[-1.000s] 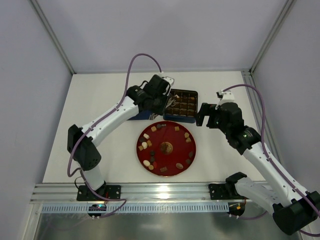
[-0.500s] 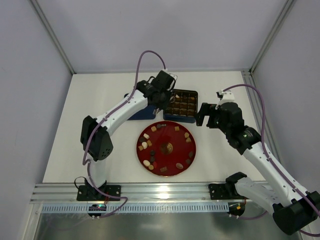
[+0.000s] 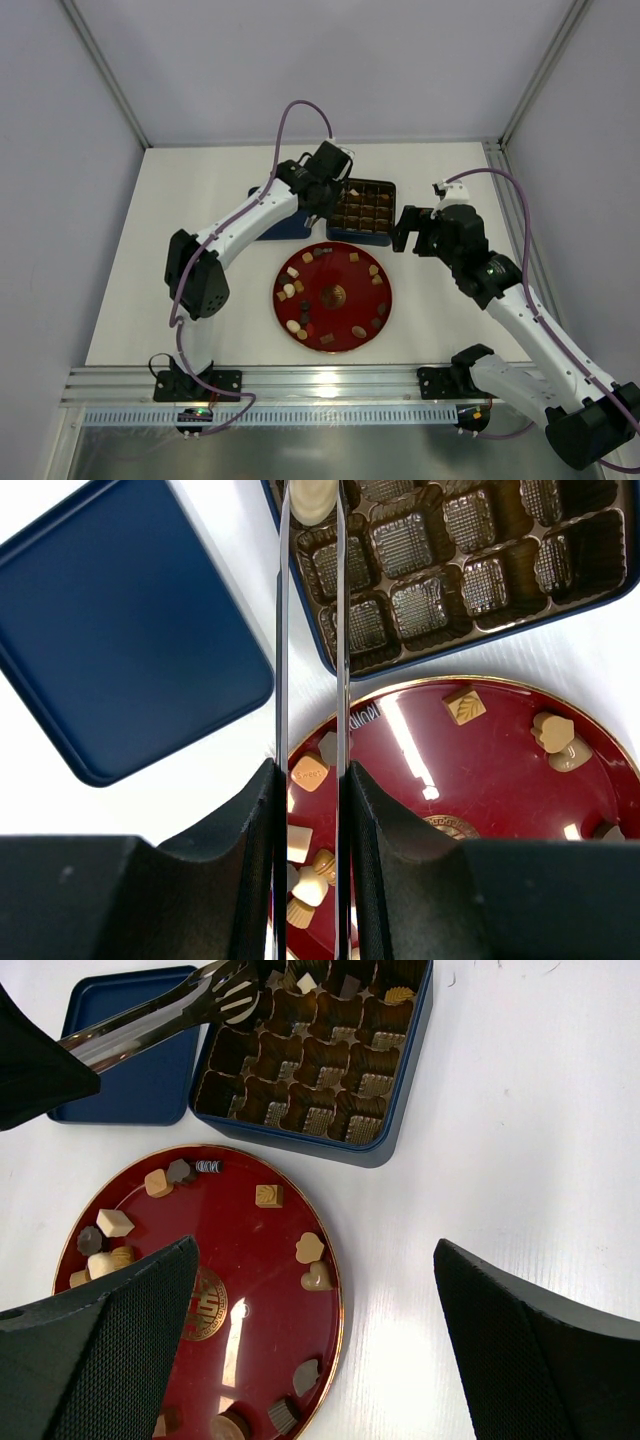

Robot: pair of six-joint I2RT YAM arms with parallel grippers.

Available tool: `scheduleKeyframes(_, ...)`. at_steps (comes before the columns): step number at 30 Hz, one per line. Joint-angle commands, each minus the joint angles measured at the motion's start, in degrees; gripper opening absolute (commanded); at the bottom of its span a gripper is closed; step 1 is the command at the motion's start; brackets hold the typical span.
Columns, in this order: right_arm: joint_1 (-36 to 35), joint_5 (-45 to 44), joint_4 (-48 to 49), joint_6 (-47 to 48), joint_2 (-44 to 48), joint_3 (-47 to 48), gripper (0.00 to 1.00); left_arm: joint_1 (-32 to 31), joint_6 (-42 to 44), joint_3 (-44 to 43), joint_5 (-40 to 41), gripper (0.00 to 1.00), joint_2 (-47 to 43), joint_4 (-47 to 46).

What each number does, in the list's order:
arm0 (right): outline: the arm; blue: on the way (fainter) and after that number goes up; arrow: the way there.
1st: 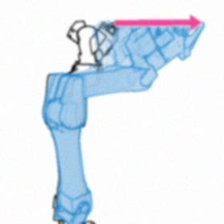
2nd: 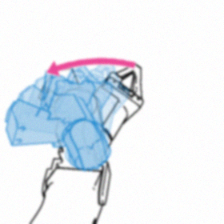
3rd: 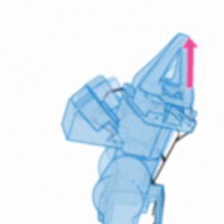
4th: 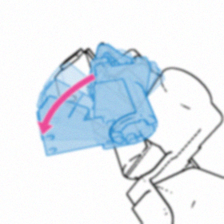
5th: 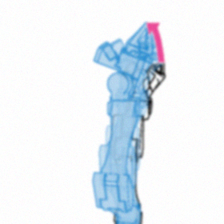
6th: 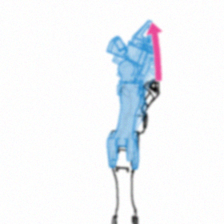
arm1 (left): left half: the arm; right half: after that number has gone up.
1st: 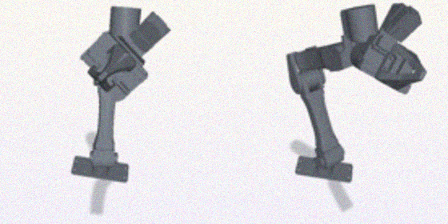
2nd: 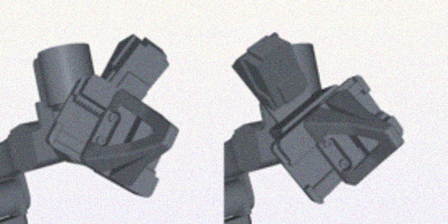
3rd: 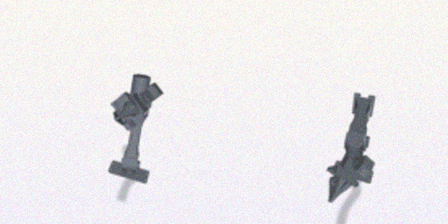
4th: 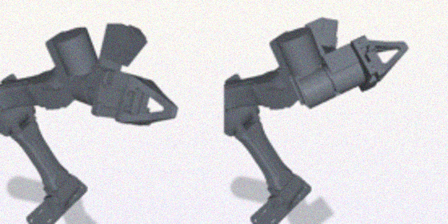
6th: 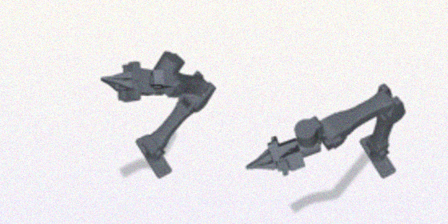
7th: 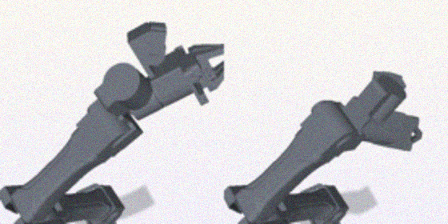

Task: Pack the chocolate

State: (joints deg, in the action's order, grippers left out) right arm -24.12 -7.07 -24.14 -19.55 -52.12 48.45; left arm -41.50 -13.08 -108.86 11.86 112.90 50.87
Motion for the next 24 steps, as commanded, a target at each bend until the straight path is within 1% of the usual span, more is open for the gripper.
scheduleKeyframes(1, 0.3, 0.0, 0.7, 0.7, 0.7, 2.1, 1.00, 0.3, 0.9, -2.7, 1.3, 0.29, 0.1, -0.7)
scheduleKeyframes(7, 0.3, 0.0, 0.7, 0.7, 0.9, 2.1, 1.00, 0.3, 1.0, -2.8, 1.2, 0.33, 0.4, -0.7)
scheduleKeyframes(9, 0.3, 0.0, 0.6, 0.7, 0.8, 2.1, 1.00, 0.3, 1.0, -2.9, 1.0, 0.36, 0.5, -0.8)
scheduleKeyframes(24, 0.3, -0.1, 0.9, 0.7, 0.7, 2.1, 1.00, 0.3, 1.5, -4.9, 1.1, 0.38, 1.3, 0.0)
